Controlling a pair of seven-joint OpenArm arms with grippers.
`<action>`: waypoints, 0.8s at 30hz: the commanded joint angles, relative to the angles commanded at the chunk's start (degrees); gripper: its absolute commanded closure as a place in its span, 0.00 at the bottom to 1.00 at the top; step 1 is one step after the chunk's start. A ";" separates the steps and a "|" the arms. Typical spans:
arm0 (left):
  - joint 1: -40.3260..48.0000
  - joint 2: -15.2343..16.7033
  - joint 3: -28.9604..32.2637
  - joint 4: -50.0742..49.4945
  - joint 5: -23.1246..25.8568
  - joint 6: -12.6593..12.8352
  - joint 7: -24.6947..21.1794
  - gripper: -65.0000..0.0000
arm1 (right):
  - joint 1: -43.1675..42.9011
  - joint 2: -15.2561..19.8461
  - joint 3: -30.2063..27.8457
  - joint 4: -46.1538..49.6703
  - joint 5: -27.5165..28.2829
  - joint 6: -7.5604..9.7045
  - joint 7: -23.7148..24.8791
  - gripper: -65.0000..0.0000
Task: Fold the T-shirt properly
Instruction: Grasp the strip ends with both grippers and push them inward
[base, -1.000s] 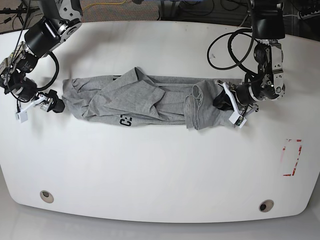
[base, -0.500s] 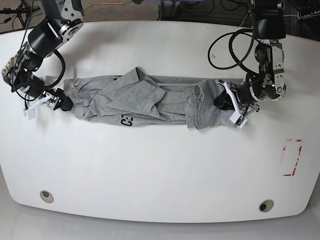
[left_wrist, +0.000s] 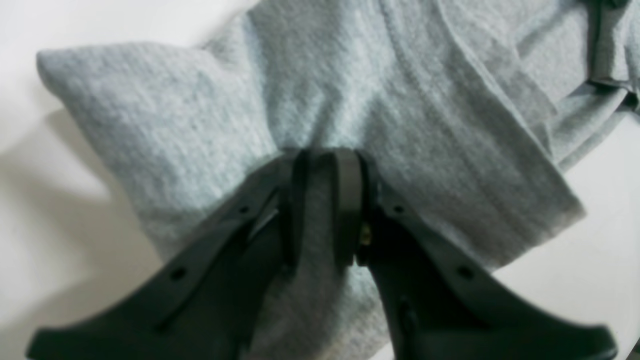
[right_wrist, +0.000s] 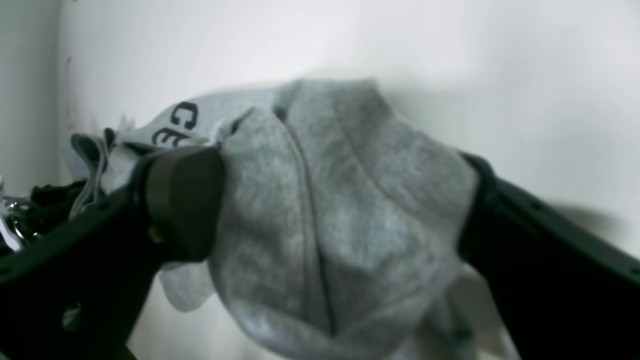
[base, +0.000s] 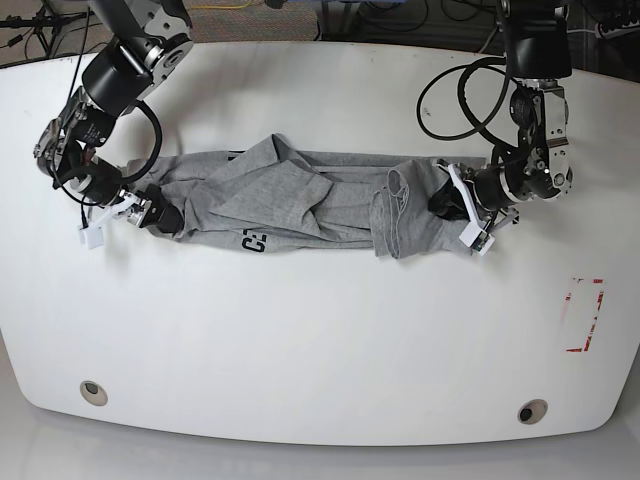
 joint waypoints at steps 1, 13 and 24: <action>0.00 0.00 0.00 0.00 0.00 0.00 0.00 0.86 | -0.35 -0.09 -0.09 0.18 0.00 0.00 0.09 0.11; 0.00 0.18 0.09 -0.09 0.09 0.09 0.00 0.86 | -1.41 -0.88 -0.18 5.19 -0.62 0.00 0.26 0.99; -0.09 4.22 0.18 0.00 9.14 0.09 0.00 0.86 | -2.99 -0.35 -1.85 19.52 -0.18 0.00 0.26 0.97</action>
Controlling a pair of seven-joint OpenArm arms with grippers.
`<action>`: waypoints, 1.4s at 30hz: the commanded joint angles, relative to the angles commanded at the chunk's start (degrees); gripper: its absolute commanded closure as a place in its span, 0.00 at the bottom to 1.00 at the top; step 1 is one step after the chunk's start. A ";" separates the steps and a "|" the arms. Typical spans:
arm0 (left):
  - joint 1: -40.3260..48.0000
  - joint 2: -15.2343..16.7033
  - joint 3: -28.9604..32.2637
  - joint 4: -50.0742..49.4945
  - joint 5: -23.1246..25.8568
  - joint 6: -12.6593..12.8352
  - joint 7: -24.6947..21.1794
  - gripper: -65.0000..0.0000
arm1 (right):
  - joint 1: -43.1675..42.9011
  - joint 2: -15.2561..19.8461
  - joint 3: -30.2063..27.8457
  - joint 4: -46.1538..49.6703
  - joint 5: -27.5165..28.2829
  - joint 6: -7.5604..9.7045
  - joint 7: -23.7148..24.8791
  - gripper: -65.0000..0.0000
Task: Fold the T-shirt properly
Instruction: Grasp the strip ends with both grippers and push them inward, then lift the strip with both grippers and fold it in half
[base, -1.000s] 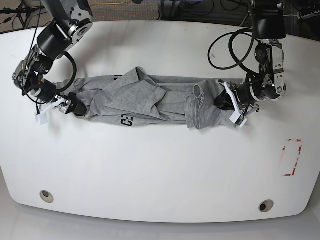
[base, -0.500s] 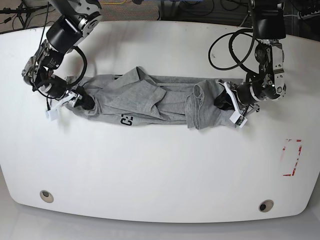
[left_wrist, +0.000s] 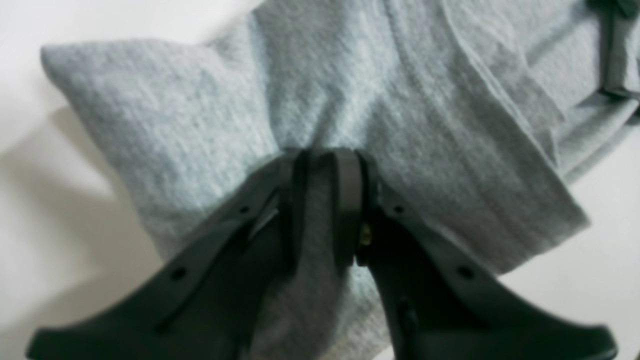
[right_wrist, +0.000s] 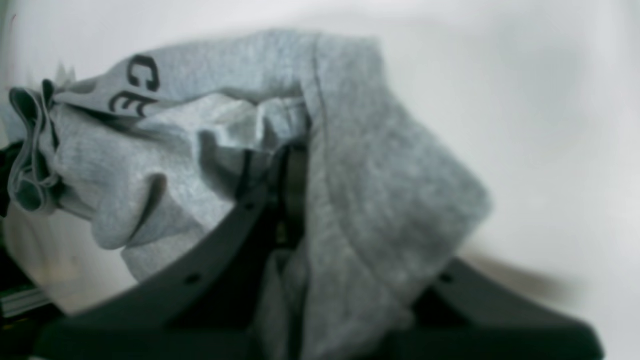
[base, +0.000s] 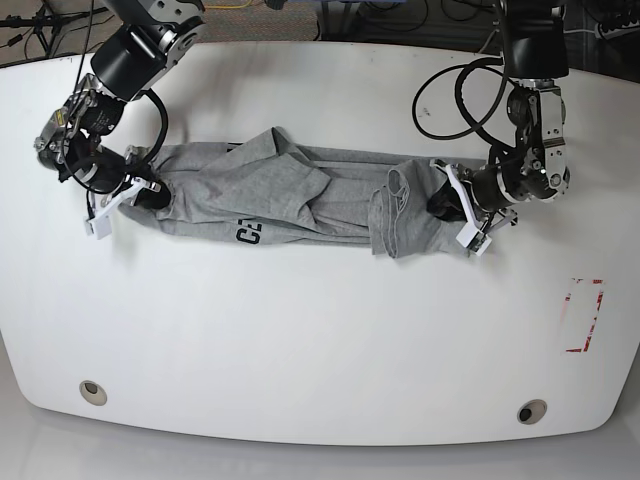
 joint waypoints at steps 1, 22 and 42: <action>0.00 0.70 0.00 -0.09 1.23 0.00 0.00 0.86 | -0.26 0.00 -1.32 2.02 0.00 0.00 0.00 0.97; 0.00 7.03 5.54 0.09 8.70 0.00 0.00 0.86 | -0.35 -8.62 -16.09 24.18 5.01 0.00 -1.80 0.97; 0.00 7.03 5.71 0.18 8.62 0.00 0.00 0.86 | -0.62 -18.29 -37.01 20.22 5.54 -5.85 5.71 0.97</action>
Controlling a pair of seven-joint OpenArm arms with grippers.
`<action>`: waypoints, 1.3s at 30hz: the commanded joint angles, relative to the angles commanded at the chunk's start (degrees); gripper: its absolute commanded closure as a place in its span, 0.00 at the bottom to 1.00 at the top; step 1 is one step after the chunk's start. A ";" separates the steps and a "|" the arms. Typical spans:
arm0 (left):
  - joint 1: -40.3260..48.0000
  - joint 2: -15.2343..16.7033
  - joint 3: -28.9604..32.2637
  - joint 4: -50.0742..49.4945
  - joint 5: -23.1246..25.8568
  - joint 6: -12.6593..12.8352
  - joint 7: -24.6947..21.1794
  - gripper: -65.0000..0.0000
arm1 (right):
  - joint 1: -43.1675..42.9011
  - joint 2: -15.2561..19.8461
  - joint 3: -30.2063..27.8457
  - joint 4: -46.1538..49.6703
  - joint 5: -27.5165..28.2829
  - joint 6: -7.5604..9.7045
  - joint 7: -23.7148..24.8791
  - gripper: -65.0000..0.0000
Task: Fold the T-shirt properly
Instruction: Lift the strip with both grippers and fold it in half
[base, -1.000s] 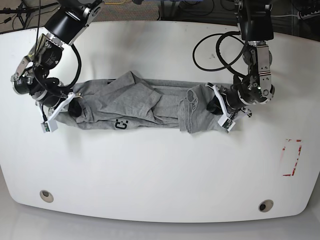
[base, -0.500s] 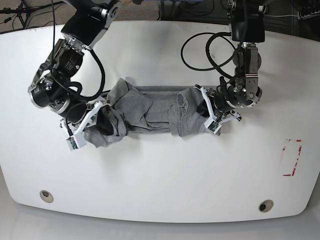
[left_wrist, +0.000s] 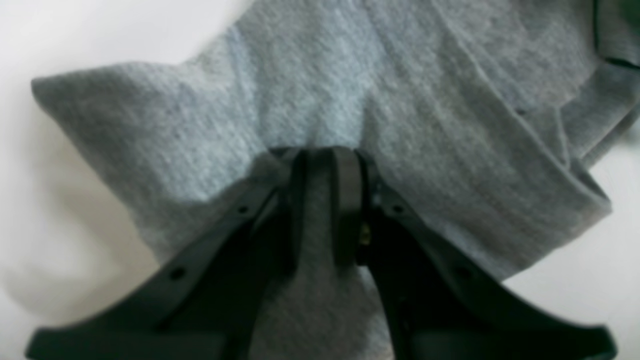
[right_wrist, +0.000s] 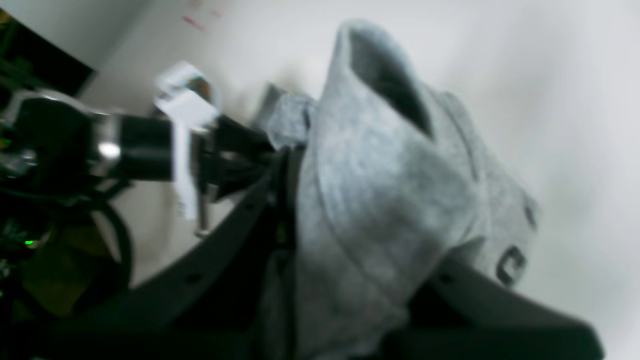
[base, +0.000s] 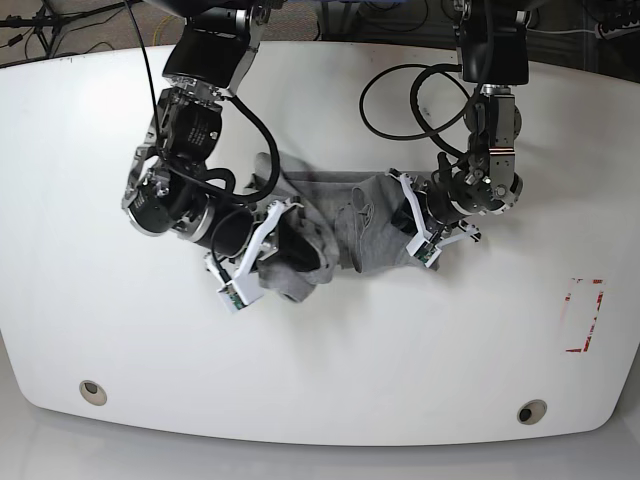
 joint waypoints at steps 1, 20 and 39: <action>0.00 0.00 0.00 0.00 0.00 0.00 0.00 0.86 | 0.00 0.00 -0.62 -0.44 0.00 -0.26 0.79 0.97; 0.09 0.00 -0.18 1.93 -0.44 -0.35 0.00 0.86 | 0.35 1.67 -11.60 -11.78 -0.09 -4.04 13.80 0.92; -0.88 3.87 -7.82 12.66 -0.62 -1.76 0.26 0.47 | 1.93 2.55 -11.69 -11.52 0.00 -7.30 15.21 0.25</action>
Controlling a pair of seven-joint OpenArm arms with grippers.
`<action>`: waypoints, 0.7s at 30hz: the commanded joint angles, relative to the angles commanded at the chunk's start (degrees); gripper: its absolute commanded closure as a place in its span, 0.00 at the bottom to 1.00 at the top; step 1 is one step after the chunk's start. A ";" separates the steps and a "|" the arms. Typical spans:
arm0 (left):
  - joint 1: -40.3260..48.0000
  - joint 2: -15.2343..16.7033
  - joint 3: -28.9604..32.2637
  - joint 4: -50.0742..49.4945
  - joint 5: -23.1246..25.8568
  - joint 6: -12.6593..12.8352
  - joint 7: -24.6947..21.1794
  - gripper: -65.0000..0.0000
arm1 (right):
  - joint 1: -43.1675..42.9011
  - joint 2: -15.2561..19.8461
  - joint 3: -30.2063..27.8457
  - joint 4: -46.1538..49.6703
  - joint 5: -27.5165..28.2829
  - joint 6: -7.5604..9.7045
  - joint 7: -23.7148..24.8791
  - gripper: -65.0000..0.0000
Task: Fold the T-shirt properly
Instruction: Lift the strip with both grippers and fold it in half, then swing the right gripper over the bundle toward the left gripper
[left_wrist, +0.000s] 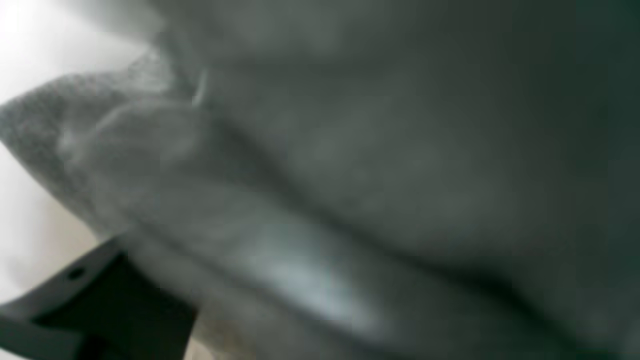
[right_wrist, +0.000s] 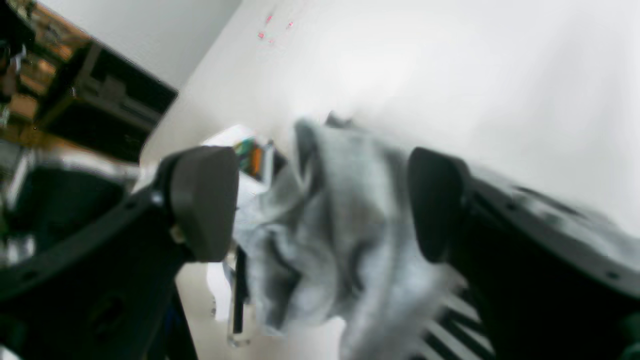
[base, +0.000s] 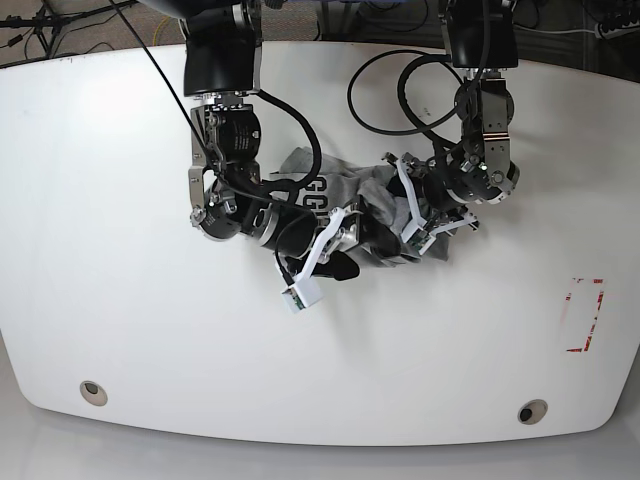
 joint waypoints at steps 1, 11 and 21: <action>-0.26 0.18 -0.35 0.70 -0.44 -0.48 0.09 0.47 | 0.00 0.00 0.00 0.09 0.09 -0.09 0.00 0.25; -1.85 0.26 -6.51 8.26 -11.69 -0.48 1.85 0.47 | 0.53 2.46 0.35 3.60 0.26 -0.09 0.00 0.25; -2.11 -2.81 -10.55 18.37 -22.68 -0.48 2.29 0.48 | 0.44 3.96 3.25 5.01 0.35 0.00 -0.18 0.25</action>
